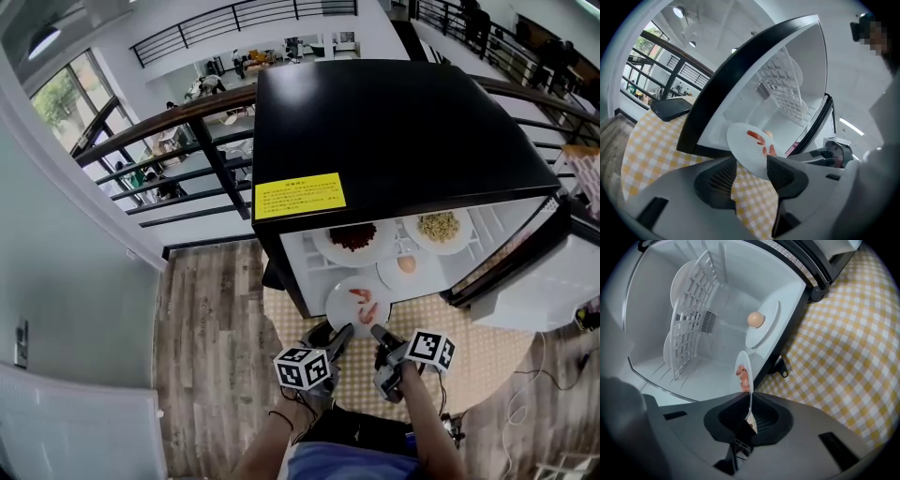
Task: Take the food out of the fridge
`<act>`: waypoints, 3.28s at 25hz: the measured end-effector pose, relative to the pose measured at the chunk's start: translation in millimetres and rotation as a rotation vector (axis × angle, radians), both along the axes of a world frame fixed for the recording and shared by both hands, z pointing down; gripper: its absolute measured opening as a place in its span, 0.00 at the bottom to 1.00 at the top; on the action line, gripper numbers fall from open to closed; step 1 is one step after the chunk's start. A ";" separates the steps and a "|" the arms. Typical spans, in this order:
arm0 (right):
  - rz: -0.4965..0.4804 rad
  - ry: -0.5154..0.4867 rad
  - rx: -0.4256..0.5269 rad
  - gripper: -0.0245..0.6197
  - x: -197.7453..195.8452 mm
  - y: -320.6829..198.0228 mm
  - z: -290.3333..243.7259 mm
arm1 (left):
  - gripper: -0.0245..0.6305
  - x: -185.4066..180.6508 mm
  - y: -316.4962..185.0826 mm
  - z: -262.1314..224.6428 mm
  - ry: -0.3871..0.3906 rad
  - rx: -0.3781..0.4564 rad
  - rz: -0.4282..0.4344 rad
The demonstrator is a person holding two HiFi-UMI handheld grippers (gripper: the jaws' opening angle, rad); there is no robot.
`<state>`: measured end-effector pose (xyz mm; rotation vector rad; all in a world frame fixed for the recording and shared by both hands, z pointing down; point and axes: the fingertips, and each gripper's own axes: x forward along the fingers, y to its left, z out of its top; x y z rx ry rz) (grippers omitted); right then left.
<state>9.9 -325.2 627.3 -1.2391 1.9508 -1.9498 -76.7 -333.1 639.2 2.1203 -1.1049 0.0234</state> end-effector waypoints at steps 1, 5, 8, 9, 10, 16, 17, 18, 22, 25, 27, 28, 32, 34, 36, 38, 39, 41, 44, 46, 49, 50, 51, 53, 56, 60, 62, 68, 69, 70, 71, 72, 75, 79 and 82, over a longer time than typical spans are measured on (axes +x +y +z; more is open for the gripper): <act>0.000 0.001 0.001 0.08 -0.2 1.4 -0.5 | 0.36 0.0 1.0 -0.6 -0.003 0.002 0.004; -0.012 0.026 0.025 0.08 0.8 6.5 -7.4 | 0.36 2.1 6.0 -5.5 0.001 0.007 0.007; -0.015 0.027 0.039 0.08 2.3 11.1 -13.7 | 0.36 3.5 11.0 -12.7 -0.001 0.021 0.003; -0.012 0.023 0.042 0.08 3.3 12.9 -16.0 | 0.36 4.4 12.7 -15.5 -0.001 0.025 0.004; -0.009 0.019 0.046 0.08 4.6 14.7 -18.7 | 0.36 5.6 14.3 -18.6 -0.001 0.029 0.006; 0.003 0.005 0.076 0.08 11.4 28.9 -36.7 | 0.36 12.3 26.4 -38.7 -0.016 0.062 0.036; 0.006 0.008 0.080 0.08 13.8 31.7 -39.0 | 0.36 14.0 28.8 -41.8 -0.015 0.066 0.039; 0.009 0.012 0.084 0.08 16.4 34.4 -41.2 | 0.36 15.8 31.3 -44.6 -0.013 0.070 0.041; 0.036 0.013 0.097 0.08 24.8 45.0 -49.0 | 0.36 22.7 40.1 -54.3 -0.026 0.088 0.049; 0.052 0.029 0.102 0.08 33.8 52.9 -50.1 | 0.36 29.5 46.5 -59.1 -0.057 0.108 0.061; 0.069 0.018 0.107 0.08 38.4 58.5 -52.1 | 0.36 34.7 51.8 -61.3 -0.059 0.109 0.069; 0.076 0.017 0.108 0.08 41.3 61.4 -52.6 | 0.36 37.3 54.2 -62.3 -0.055 0.108 0.075; 0.095 0.029 0.101 0.08 53.2 70.6 -53.6 | 0.36 47.3 60.1 -66.4 -0.061 0.120 0.093; 0.102 0.032 0.103 0.08 58.4 74.9 -54.7 | 0.36 52.5 63.2 -67.8 -0.066 0.127 0.100; 0.112 0.021 0.105 0.08 62.5 79.3 -56.5 | 0.36 57.5 66.8 -69.2 -0.061 0.125 0.104; 0.121 0.012 0.108 0.08 68.0 83.9 -58.8 | 0.36 63.4 71.0 -71.2 -0.055 0.124 0.107; 0.123 0.013 0.109 0.08 71.8 86.9 -59.7 | 0.36 67.0 73.7 -72.1 -0.054 0.125 0.108; 0.124 0.017 0.109 0.08 80.3 94.9 -61.0 | 0.36 75.3 81.4 -73.1 -0.052 0.124 0.111; 0.129 0.007 0.105 0.08 92.2 111.0 -63.6 | 0.36 87.8 97.4 -76.1 -0.051 0.122 0.112; 0.134 0.000 0.103 0.08 100.5 123.2 -67.1 | 0.36 96.6 109.2 -79.5 -0.051 0.127 0.113; 0.134 -0.002 0.118 0.08 113.7 142.5 -72.4 | 0.36 110.6 128.6 -83.9 -0.053 0.131 0.124; 0.136 -0.002 0.119 0.08 118.1 149.6 -73.2 | 0.36 114.9 135.3 -85.3 -0.055 0.131 0.126; 0.138 -0.004 0.119 0.08 122.1 156.3 -74.1 | 0.36 118.7 141.9 -86.7 -0.057 0.133 0.127; 0.142 -0.011 0.123 0.08 128.5 168.4 -76.6 | 0.36 124.9 154.1 -89.5 -0.060 0.138 0.123; 0.143 -0.011 0.124 0.08 134.8 185.8 -80.3 | 0.36 130.8 171.1 -93.1 -0.065 0.144 0.116; 0.131 -0.012 0.141 0.08 141.3 206.5 -87.4 | 0.36 137.3 193.3 -99.2 -0.064 0.149 0.106; 0.116 -0.016 0.154 0.08 142.8 215.9 -92.3 | 0.36 139.1 204.3 -103.0 -0.066 0.155 0.094; 0.076 -0.026 0.185 0.08 143.7 241.3 -101.0 | 0.36 140.9 233.5 -110.8 -0.080 0.169 0.060; 0.069 -0.031 0.188 0.08 142.6 244.9 -101.9 | 0.36 140.1 237.9 -111.6 -0.084 0.171 0.053; 0.060 -0.034 0.192 0.08 141.5 248.5 -102.8 | 0.36 139.1 242.4 -112.3 -0.087 0.172 0.046; 0.050 -0.031 0.195 0.08 141.0 252.5 -103.2 | 0.36 138.2 247.1 -112.9 -0.088 0.172 0.039; 0.041 -0.027 0.197 0.08 140.7 256.6 -103.3 | 0.36 137.2 251.9 -113.3 -0.089 0.171 0.032; 0.024 -0.027 0.199 0.08 139.4 268.5 -104.3 | 0.36 135.4 264.9 -114.0 -0.088 0.168 0.014; 0.012 -0.044 0.213 0.08 138.9 282.7 -108.7 | 0.36 135.7 281.3 -118.4 -0.099 0.175 -0.001; 0.008 -0.062 0.216 0.08 137.0 292.1 -114.2 | 0.36 133.6 292.0 -125.3 -0.107 0.186 -0.012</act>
